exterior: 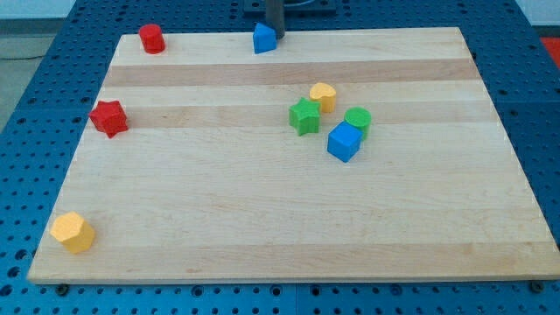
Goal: Move the blue triangle downwards
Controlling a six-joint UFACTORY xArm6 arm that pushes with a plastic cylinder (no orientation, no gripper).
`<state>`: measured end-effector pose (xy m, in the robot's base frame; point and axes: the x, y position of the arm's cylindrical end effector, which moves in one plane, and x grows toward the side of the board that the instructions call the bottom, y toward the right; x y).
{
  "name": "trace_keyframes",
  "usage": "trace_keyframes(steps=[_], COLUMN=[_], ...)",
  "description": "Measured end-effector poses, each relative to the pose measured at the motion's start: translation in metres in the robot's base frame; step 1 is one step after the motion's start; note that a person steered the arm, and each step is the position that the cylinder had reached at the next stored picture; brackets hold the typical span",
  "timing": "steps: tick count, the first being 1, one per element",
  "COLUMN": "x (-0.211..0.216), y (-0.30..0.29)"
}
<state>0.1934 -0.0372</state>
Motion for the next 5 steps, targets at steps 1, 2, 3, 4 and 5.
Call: trace_keyframes(steps=[1,2,3,4,5], x=[0.001,0.01,0.026,0.014,-0.001], y=[-0.039,-0.075,-0.092,-0.078,-0.063])
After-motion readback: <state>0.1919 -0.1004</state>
